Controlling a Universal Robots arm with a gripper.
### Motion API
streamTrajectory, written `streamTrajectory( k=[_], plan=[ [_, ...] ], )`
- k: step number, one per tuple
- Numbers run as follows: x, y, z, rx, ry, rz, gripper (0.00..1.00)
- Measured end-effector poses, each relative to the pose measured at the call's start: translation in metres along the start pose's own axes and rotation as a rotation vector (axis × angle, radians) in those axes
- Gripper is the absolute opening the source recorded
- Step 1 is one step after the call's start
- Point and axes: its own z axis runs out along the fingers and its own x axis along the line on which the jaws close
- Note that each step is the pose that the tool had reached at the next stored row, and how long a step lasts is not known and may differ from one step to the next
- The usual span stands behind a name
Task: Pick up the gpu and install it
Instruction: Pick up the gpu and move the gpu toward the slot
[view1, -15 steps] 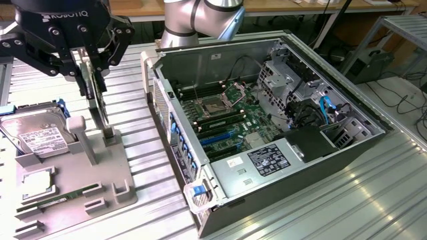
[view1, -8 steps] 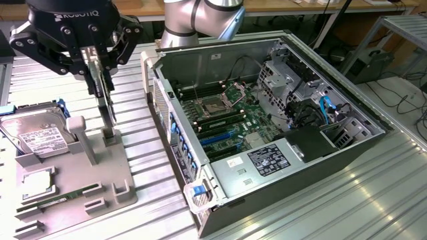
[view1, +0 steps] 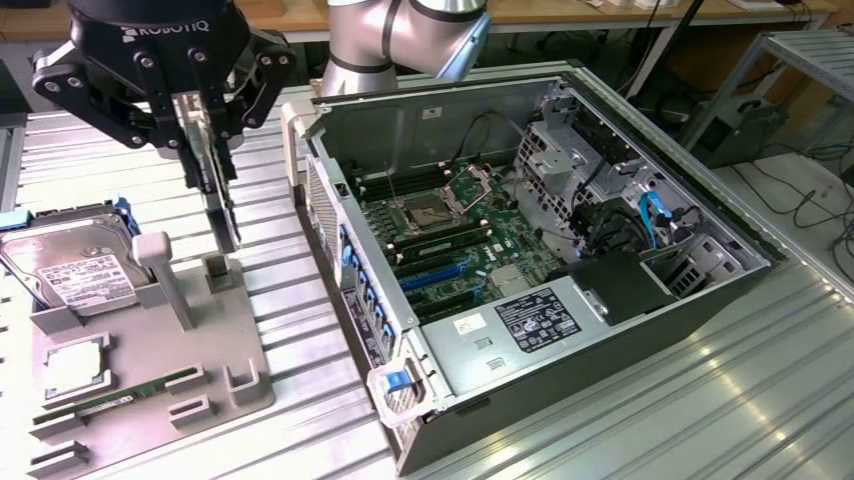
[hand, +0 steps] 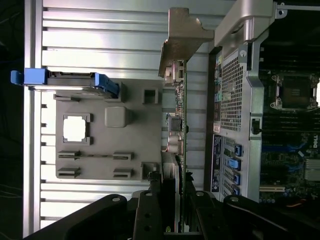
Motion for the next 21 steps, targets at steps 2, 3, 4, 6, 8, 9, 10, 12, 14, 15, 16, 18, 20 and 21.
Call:
streamTrajectory(
  k=[2,3,4,6,8,9,10,12,14,15,16,18,20,21],
  plan=[
    [-0.001,0.0000,0.0000,0.0000,0.0000,0.000,0.27],
    [-0.002,-0.0001,0.0001,0.0000,-0.0001,0.000,0.27],
    [-0.002,-0.0001,0.0001,-0.0001,-0.0001,0.000,0.27],
    [-0.004,-0.0001,0.0001,0.0000,0.0000,0.000,0.27],
    [-0.004,-0.0002,0.0001,0.0000,-0.0001,0.000,0.27],
    [-0.005,-0.0002,0.0002,-0.0001,-0.0001,0.000,0.27],
    [-0.006,-0.0002,0.0002,0.0000,-0.0001,0.000,0.27],
    [-0.007,-0.0002,0.0002,0.0000,0.0000,0.000,0.27],
    [-0.008,-0.0003,0.0002,0.0000,0.0000,0.000,0.27],
    [-0.008,-0.0003,0.0002,0.0000,-0.0001,0.000,0.27],
    [-0.009,-0.0003,0.0002,0.0000,0.0000,0.000,0.27],
    [-0.010,-0.0003,0.0003,0.0000,-0.0001,0.000,0.27],
    [-0.011,-0.0004,0.0003,0.0000,-0.0001,0.000,0.27],
    [-0.011,-0.0004,0.0002,0.0001,0.0000,0.000,0.27]
  ],
)
